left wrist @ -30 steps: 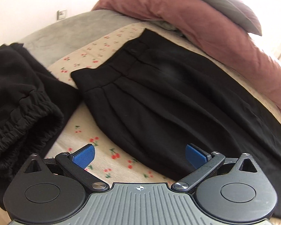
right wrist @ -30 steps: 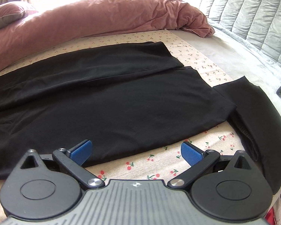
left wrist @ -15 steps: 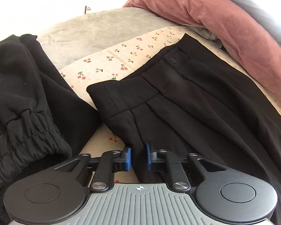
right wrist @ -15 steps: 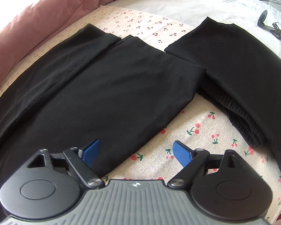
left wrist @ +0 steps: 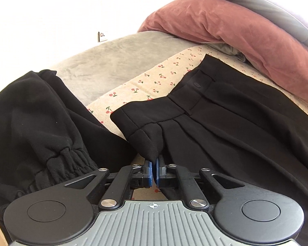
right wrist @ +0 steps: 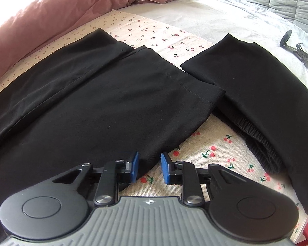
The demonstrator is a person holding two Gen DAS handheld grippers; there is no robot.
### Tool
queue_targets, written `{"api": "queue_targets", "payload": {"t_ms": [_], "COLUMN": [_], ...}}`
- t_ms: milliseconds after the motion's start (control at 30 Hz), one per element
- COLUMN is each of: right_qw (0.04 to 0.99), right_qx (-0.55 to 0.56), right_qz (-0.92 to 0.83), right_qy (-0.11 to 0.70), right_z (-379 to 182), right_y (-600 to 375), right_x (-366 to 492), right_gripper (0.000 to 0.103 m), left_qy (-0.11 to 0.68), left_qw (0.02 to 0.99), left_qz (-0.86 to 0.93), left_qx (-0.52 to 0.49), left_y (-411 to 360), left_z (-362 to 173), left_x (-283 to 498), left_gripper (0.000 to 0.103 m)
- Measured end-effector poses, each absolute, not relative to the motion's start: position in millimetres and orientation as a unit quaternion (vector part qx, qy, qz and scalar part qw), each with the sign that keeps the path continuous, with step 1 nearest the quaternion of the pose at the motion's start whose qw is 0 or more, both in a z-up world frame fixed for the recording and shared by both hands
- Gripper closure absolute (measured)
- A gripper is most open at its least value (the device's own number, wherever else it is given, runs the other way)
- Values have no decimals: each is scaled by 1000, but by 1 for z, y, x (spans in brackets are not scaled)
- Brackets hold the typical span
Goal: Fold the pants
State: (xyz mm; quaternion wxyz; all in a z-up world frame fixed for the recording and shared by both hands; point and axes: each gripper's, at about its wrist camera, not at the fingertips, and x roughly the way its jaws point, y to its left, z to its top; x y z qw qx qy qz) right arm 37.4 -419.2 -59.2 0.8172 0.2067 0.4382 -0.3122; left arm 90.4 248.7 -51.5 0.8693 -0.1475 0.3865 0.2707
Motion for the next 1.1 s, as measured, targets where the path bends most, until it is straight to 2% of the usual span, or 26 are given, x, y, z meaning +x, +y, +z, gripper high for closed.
{"api": "queue_targets", "payload": {"t_ms": [167,233,267,333,400,567,633,733,767,900,1000,1100], "right_qw": [822,822,822,830,842,871,879,888,889,895,900,900], "right_qx": [187,170,155,131,113,53,24,2,2,12,15,14], "right_qz": [-320,-327,-332,-337,-336,-328,-328,-327,-325,-313,-306,-305], "right_qy": [432,435,436,425,407,362,344,324,322,318,311,311], "right_z": [-54,-53,-52,-46,-35,-11,-3,7,9,12,11,7], "right_y": [-421,-422,-420,-416,-410,-385,-376,-366,-364,-356,-348,-341], "right_x": [34,31,32,30,27,22,21,23,24,33,42,54], "right_gripper": [89,89,88,85,74,63,62,55,52,52,49,42], "left_qy": [391,404,415,419,412,389,374,354,347,328,323,332], "left_qw": [866,870,868,866,867,874,880,886,888,899,907,909], "left_qz": [274,261,261,262,259,251,261,276,279,281,264,247], "left_qx": [-147,-104,-77,-77,-105,-144,-134,-114,-111,-72,-53,-50], "left_y": [251,240,232,231,236,242,240,234,232,214,200,188], "left_z": [-51,-56,-60,-62,-56,-36,-27,-14,-10,1,2,-3], "left_x": [93,99,101,101,95,80,77,78,80,92,104,119], "left_gripper": [98,98,93,92,90,88,87,76,69,53,46,46]}}
